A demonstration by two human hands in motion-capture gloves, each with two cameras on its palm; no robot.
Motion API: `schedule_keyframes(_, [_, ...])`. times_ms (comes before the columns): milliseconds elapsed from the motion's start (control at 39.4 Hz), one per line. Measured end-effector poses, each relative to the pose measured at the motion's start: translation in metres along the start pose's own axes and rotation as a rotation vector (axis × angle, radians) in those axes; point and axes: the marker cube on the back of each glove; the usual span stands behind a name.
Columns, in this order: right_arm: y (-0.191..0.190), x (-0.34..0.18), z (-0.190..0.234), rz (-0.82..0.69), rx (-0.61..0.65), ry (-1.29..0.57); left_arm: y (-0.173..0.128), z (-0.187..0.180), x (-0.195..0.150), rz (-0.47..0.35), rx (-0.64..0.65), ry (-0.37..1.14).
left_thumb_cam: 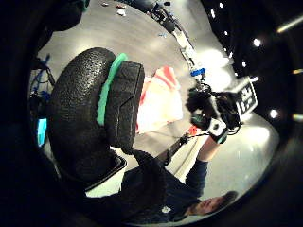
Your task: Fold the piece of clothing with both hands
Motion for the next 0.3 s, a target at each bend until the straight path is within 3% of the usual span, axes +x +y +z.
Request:
schedule_keyframes(76, [0.011,0.031,-0.011,-0.079,0.144,-0.034,0.010,-0.024,0.013,0.002,-0.011,-0.029])
schedule_keyframes(304, [0.030,0.089,-0.038,0.005,0.255,-0.026,0.016,-0.065,0.041,0.014,0.030,-0.088])
